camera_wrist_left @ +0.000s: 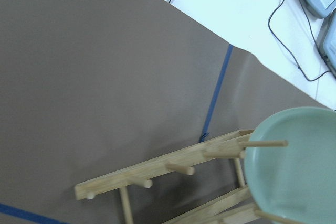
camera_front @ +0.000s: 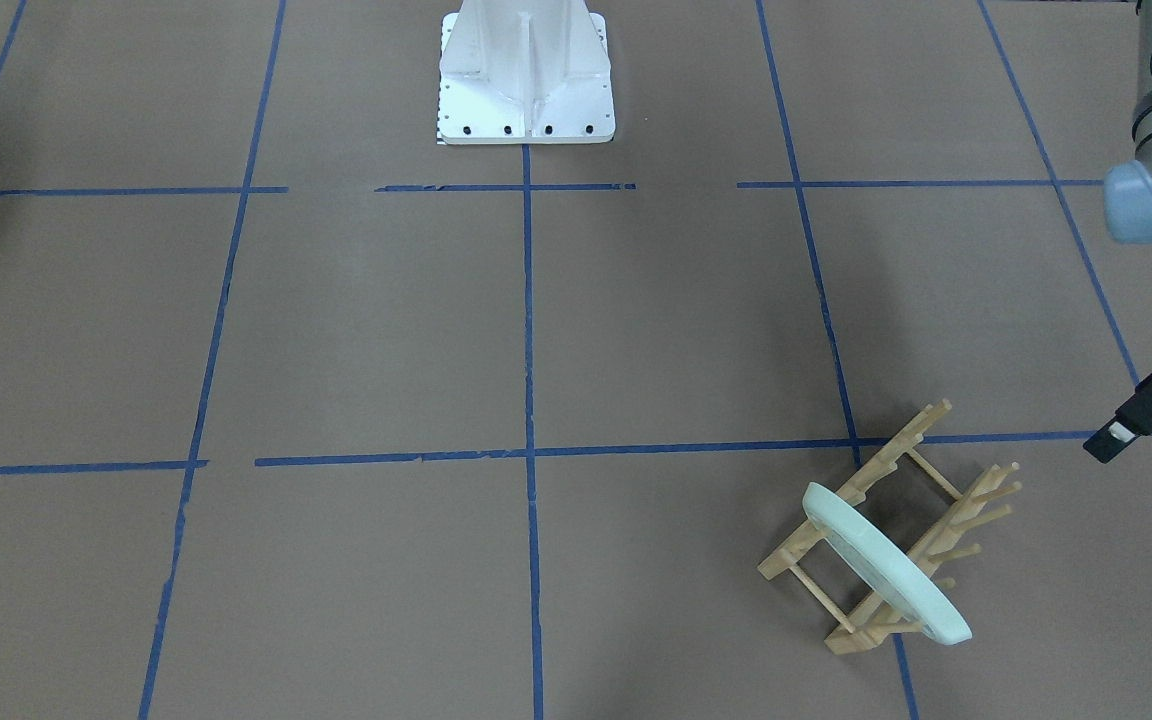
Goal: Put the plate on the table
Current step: 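Move the left gripper to the pale green plate's rim and grasp it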
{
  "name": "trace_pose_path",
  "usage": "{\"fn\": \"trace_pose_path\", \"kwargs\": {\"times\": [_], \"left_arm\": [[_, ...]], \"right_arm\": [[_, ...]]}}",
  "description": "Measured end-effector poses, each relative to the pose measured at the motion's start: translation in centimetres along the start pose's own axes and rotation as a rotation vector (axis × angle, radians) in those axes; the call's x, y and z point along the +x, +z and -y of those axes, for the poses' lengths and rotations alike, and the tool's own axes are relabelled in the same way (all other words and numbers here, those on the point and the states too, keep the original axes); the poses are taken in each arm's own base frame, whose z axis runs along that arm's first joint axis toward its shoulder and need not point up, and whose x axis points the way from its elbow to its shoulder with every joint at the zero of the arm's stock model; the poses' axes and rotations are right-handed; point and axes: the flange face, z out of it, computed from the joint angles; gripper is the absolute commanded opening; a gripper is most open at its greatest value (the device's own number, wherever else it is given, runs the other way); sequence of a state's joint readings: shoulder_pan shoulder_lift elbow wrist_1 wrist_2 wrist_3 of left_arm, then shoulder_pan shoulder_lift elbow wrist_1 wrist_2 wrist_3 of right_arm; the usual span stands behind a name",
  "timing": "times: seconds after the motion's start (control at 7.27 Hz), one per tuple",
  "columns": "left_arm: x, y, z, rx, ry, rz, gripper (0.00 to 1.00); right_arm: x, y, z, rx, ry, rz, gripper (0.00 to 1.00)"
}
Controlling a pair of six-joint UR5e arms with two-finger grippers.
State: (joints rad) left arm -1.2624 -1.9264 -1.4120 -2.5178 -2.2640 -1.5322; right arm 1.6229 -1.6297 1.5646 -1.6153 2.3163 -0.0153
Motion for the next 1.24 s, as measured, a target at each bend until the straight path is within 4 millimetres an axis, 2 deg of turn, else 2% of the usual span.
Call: {"fn": "trace_pose_path", "kwargs": {"times": [0.41,0.69,0.83,1.1,1.24], "left_arm": [[5.7,2.4,-0.8,0.111,-0.201,-0.230,0.98],[9.0,5.7,-1.9,0.085,-0.258,-0.264,0.95],[9.8,7.4,-3.0,0.070,-0.274,-0.268,0.91],[10.1,9.5,-4.5,0.057,-0.320,-0.264,0.85],[10.5,10.5,-5.2,0.063,-0.327,-0.267,0.70]], "right_arm": [[0.0,0.0,0.0,0.000,0.000,0.000,1.00],[0.0,0.0,0.0,0.000,0.000,0.000,1.00],[0.0,0.0,0.0,0.000,0.000,0.000,1.00],[0.0,0.0,0.0,-0.001,0.000,0.000,1.00],[0.0,0.0,0.0,-0.001,0.001,0.000,1.00]]}}
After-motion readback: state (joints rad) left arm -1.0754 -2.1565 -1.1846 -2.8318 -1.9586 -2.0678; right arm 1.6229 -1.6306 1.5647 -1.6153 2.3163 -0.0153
